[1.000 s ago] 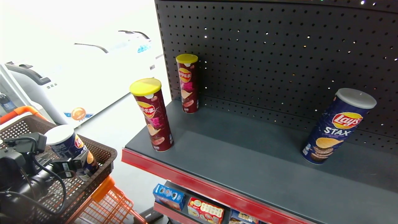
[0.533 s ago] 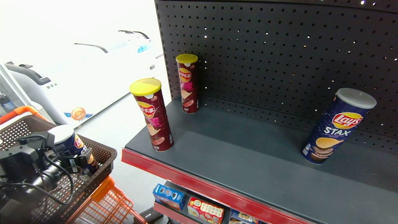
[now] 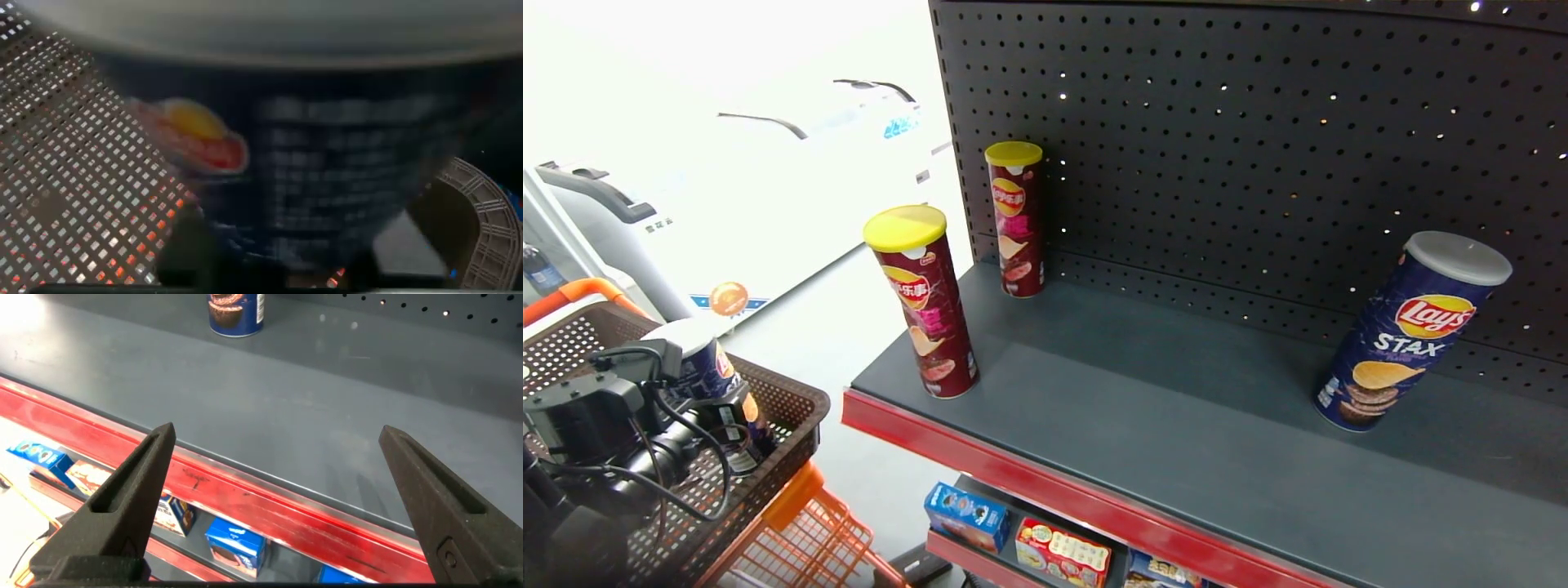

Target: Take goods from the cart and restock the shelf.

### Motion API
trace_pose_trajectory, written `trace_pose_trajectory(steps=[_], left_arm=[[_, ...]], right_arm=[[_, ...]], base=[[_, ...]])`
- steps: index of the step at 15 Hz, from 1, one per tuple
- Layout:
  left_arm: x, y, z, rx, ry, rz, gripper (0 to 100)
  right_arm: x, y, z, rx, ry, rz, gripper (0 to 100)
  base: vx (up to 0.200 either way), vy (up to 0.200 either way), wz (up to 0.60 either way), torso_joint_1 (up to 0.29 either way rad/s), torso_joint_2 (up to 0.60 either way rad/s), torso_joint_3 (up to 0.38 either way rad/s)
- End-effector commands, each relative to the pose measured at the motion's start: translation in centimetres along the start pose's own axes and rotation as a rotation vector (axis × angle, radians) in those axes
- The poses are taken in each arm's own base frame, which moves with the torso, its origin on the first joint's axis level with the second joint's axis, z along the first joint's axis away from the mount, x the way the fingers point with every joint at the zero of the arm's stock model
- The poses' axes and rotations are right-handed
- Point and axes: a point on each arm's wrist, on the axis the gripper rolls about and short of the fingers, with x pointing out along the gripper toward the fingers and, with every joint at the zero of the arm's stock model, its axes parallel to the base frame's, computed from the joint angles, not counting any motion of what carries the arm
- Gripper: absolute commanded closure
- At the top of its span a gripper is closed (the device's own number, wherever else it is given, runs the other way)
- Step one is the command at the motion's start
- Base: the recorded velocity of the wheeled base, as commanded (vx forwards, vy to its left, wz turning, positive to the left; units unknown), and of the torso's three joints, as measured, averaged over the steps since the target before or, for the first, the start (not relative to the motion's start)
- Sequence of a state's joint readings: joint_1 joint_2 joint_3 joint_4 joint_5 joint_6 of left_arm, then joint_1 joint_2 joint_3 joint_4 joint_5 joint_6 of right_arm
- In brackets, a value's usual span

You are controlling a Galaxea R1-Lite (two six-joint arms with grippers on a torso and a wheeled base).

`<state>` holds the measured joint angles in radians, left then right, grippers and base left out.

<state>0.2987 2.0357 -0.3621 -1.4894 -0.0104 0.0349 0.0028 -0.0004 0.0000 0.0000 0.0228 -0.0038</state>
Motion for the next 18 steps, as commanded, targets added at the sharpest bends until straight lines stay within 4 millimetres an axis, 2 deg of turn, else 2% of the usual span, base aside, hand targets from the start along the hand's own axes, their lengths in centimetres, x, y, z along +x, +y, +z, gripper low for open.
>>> trace_pose_trajectory(steps=[1,5,10,13,16,18], left_arm=[[0.3,-0.1,0.2,0.003,-0.006,-0.004,100],[0.5,-0.7,1.1,0.011,-0.042,-0.023,100],[-0.1,-1.1,4.3,0.012,-0.117,-0.047,100],[-1.4,-2.2,6.5,0.018,-0.155,-0.127,100],[-2.6,-2.7,7.4,0.020,-0.153,-0.153,100],[-4.4,-3.3,9.0,0.023,-0.180,-0.185,100]], right_arm=[[0.0,0.0,0.0,-0.001,-0.001,0.001,0],[0.0,0.0,0.0,-0.001,0.000,0.001,0],[0.0,0.0,0.0,-0.001,0.000,0.001,0],[0.0,0.0,0.0,-0.001,0.000,0.001,0],[0.0,0.0,0.0,-0.001,0.000,0.001,0],[0.0,0.0,0.0,-0.001,0.000,0.001,0]], base=[[0.000,0.000,0.00,0.000,0.00,0.000],[0.000,0.000,0.00,0.000,0.00,0.000],[0.000,0.000,0.00,0.000,0.00,0.000],[0.000,0.000,0.00,0.000,0.00,0.000],[0.000,0.000,0.00,0.000,0.00,0.000],[0.000,0.000,0.00,0.000,0.00,0.000]])
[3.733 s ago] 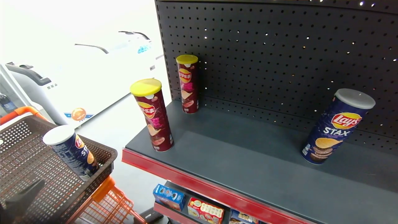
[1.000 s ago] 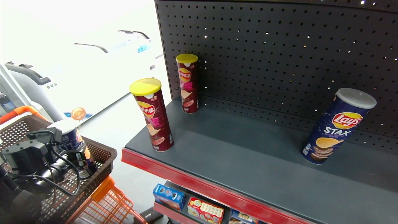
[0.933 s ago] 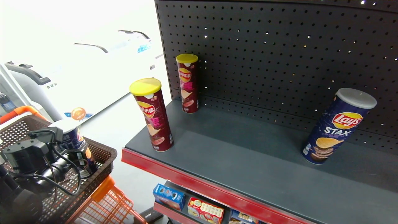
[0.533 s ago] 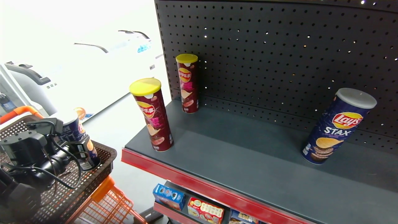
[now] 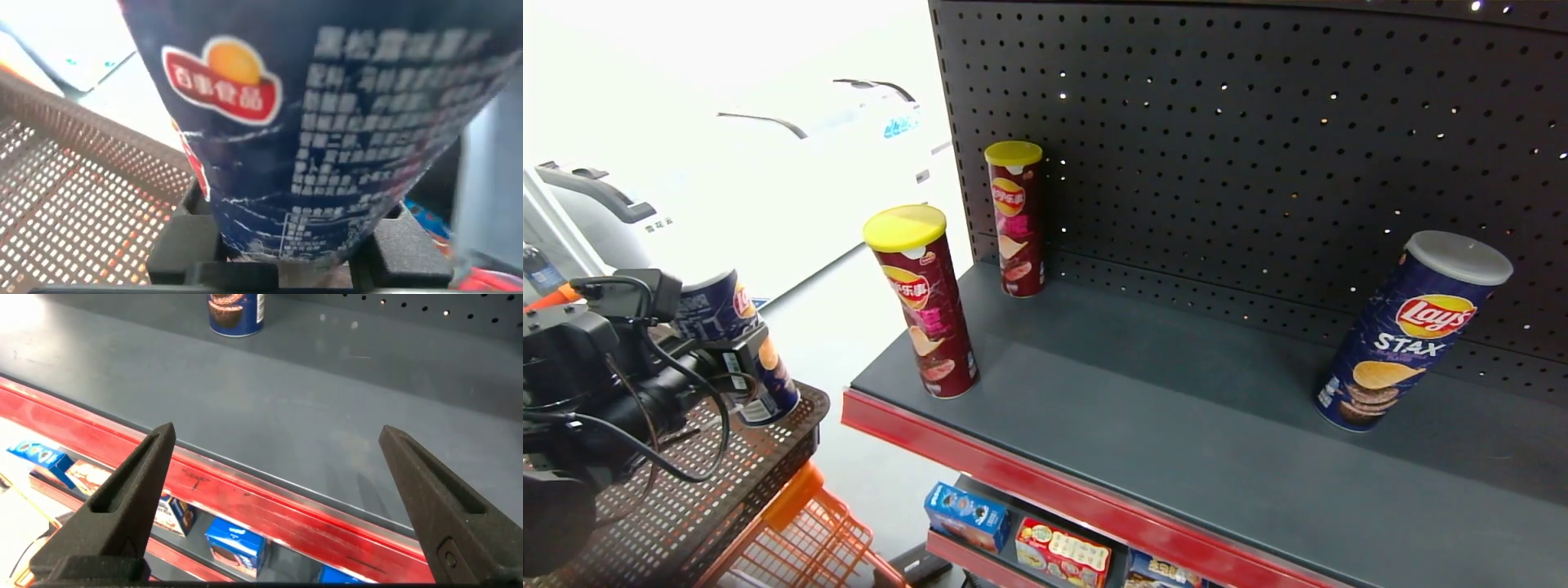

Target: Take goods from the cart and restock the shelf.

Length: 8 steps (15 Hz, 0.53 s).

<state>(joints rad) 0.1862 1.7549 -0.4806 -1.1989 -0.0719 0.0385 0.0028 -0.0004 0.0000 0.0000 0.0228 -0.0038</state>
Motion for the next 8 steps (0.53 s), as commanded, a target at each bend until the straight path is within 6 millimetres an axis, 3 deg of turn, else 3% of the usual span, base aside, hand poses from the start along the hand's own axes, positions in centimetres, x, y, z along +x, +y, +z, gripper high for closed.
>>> trace_pose_trajectory(steps=[1,8], left_arm=[[-2.1,-1.0,2.8,0.009,-0.087,-0.034,100],[-6.6,-3.8,5.6,0.035,-0.123,-0.156,100]], right_arm=[[0.0,0.0,0.0,-0.001,0.000,0.001,0],[0.0,0.0,0.0,-0.001,0.000,0.001,0]], base=[[0.000,0.000,0.00,0.000,0.00,0.000],[0.000,0.000,0.00,0.000,0.00,0.000]])
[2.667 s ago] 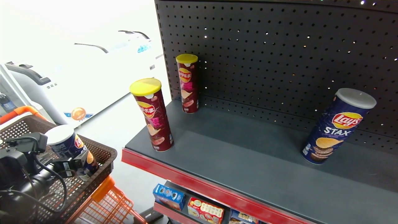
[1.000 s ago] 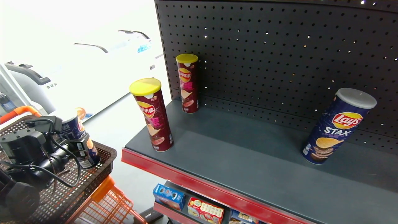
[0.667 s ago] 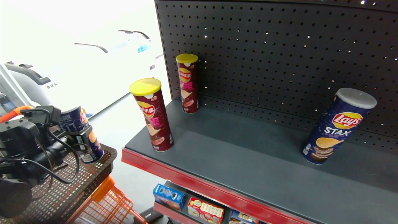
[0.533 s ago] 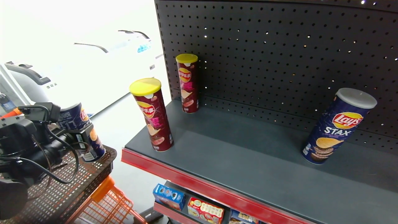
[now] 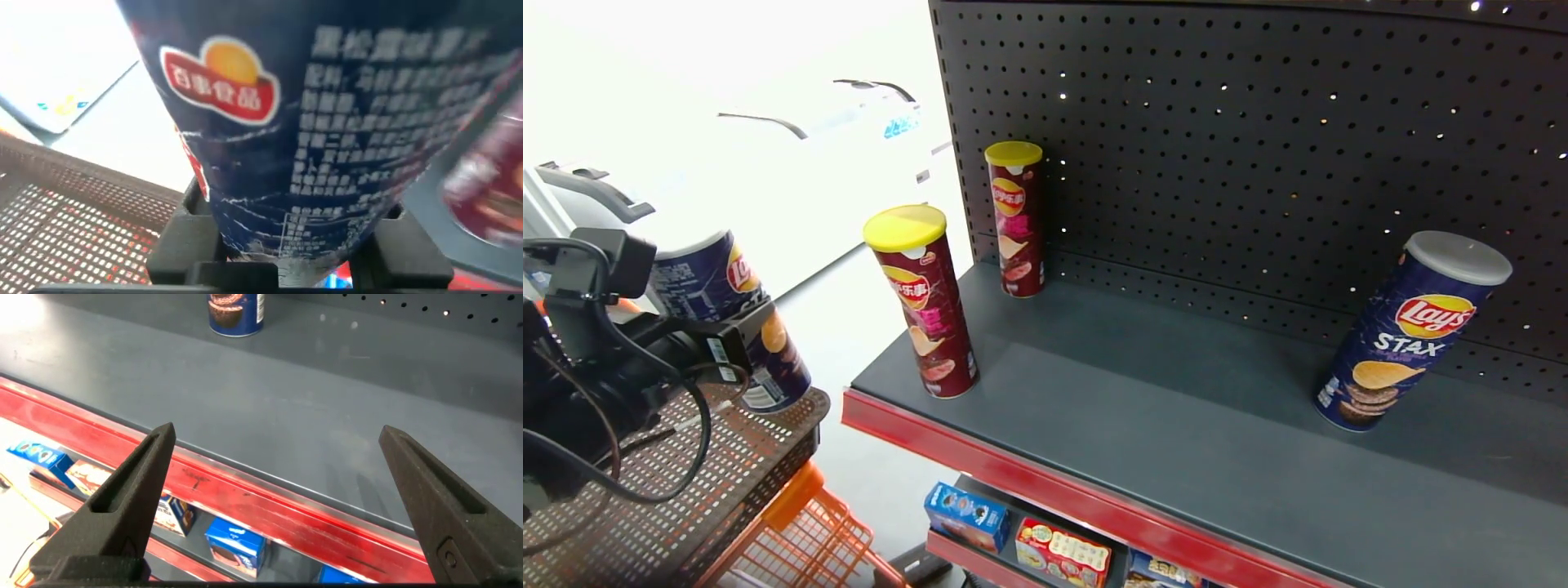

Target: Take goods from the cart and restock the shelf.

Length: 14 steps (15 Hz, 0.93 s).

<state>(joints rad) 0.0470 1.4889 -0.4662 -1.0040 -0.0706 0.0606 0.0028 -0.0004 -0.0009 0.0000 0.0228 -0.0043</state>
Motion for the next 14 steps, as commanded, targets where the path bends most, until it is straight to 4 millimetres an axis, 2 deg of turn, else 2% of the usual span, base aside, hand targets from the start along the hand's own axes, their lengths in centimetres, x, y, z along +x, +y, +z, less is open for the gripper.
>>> trace_pose_trajectory(steps=[1,7,8,11,14], left_arm=[[-2.4,-1.2,1.6,0.005,-0.049,-0.050,100],[-5.2,-4.0,1.8,0.006,-0.066,-0.200,100],[-5.2,-4.1,1.8,0.006,-0.067,-0.203,100],[-6.1,-6.0,2.4,0.017,-0.102,-0.311,100],[-6.3,-6.3,2.3,0.018,-0.091,-0.331,100]], right_arm=[[0.0,0.0,0.0,0.000,0.001,0.001,0],[0.0,0.0,0.0,0.000,0.001,0.001,0],[0.0,0.0,0.0,0.000,0.001,0.001,0],[0.0,0.0,0.0,0.000,0.000,0.001,0],[0.0,0.0,0.0,0.000,0.001,0.001,0]], base=[[0.000,0.000,0.00,0.000,0.00,0.000],[0.000,0.000,0.00,0.000,0.00,0.000],[0.000,0.000,0.00,0.000,0.00,0.000],[0.000,0.000,0.00,0.000,0.00,0.000],[0.000,0.000,0.00,0.000,0.00,0.000]])
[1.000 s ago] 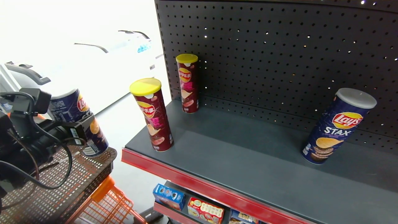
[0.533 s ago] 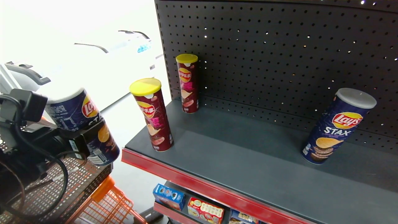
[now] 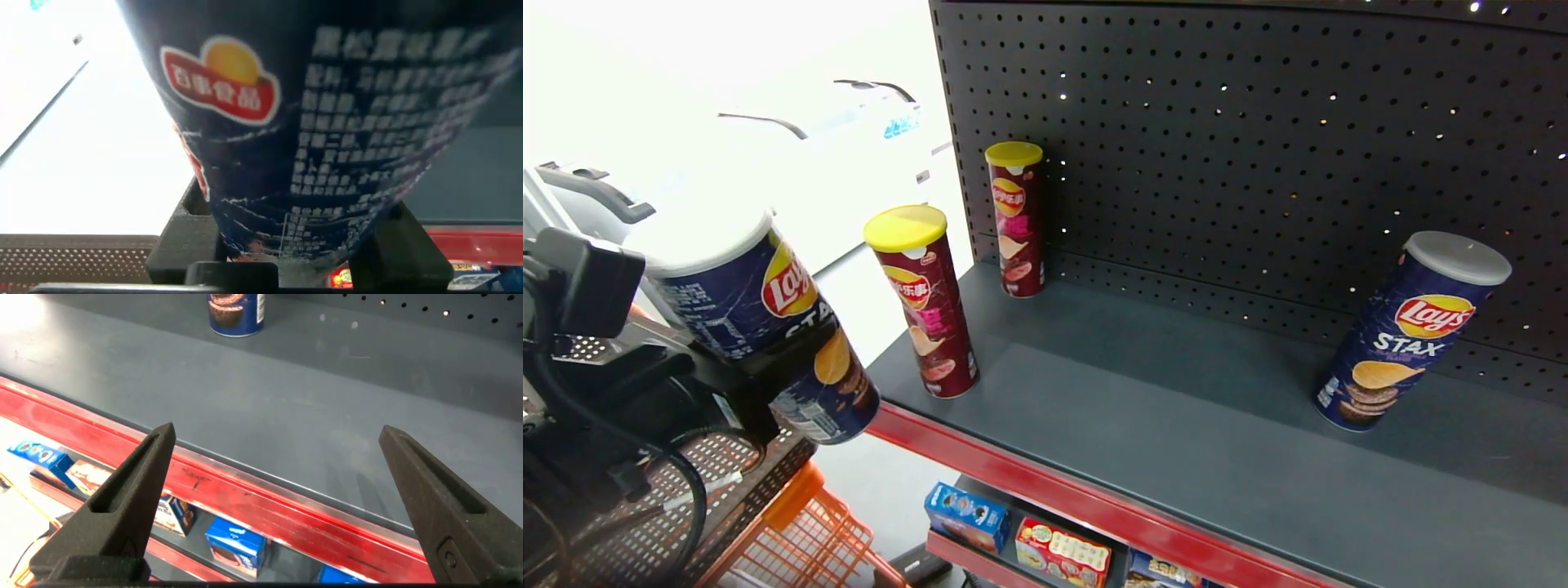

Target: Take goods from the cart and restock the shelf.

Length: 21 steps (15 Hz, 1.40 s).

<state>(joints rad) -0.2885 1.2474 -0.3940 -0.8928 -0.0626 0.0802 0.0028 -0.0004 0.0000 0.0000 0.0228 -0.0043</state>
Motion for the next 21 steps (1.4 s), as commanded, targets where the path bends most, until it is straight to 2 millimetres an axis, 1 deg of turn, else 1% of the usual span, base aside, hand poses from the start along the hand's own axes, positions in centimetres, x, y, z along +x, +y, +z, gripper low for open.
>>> trace_pose_trajectory(steps=[1,2,3,6,8,13,15,17,21], left_arm=[[-0.3,-0.4,0.3,-0.001,-0.007,-0.024,100],[-0.4,-1.1,0.3,-0.004,0.016,-0.066,100],[-0.3,-1.3,0.3,-0.004,0.029,-0.076,100],[-0.2,-2.2,0.7,-0.005,0.017,-0.129,100],[-0.3,-3.3,0.7,-0.007,0.019,-0.196,100],[0.8,-5.5,0.1,-0.013,0.054,-0.306,100],[1.3,-5.9,0.0,-0.014,0.064,-0.316,100],[1.9,-6.4,0.0,-0.029,0.066,-0.400,100],[2.0,-6.6,-0.2,-0.030,0.073,-0.433,100]], right_arm=[[0.0,0.0,0.0,0.000,0.000,0.001,0],[0.0,0.0,0.0,0.000,-0.001,0.001,0],[0.0,0.0,0.0,0.000,0.000,0.001,0],[0.0,0.0,0.0,0.000,0.000,0.001,0],[0.0,0.0,0.0,0.000,-0.001,0.002,0],[0.0,0.0,0.0,0.000,0.000,0.001,0],[0.0,0.0,0.0,0.000,0.000,0.001,0],[0.0,0.0,0.0,0.000,0.000,0.001,0],[0.0,0.0,0.0,0.000,0.000,0.001,0]], base=[[0.000,0.000,0.00,0.000,0.00,0.000],[0.000,0.000,0.00,0.000,0.00,0.000],[0.000,0.000,0.00,0.000,0.00,0.000],[0.000,0.000,0.00,0.000,0.00,0.000],[0.000,0.000,0.00,0.000,0.00,0.000],[0.000,0.000,0.00,0.000,0.00,0.000],[0.000,0.000,0.00,0.000,0.00,0.000],[0.000,0.000,0.00,0.000,0.00,0.000],[0.000,0.000,0.00,0.000,0.00,0.000]])
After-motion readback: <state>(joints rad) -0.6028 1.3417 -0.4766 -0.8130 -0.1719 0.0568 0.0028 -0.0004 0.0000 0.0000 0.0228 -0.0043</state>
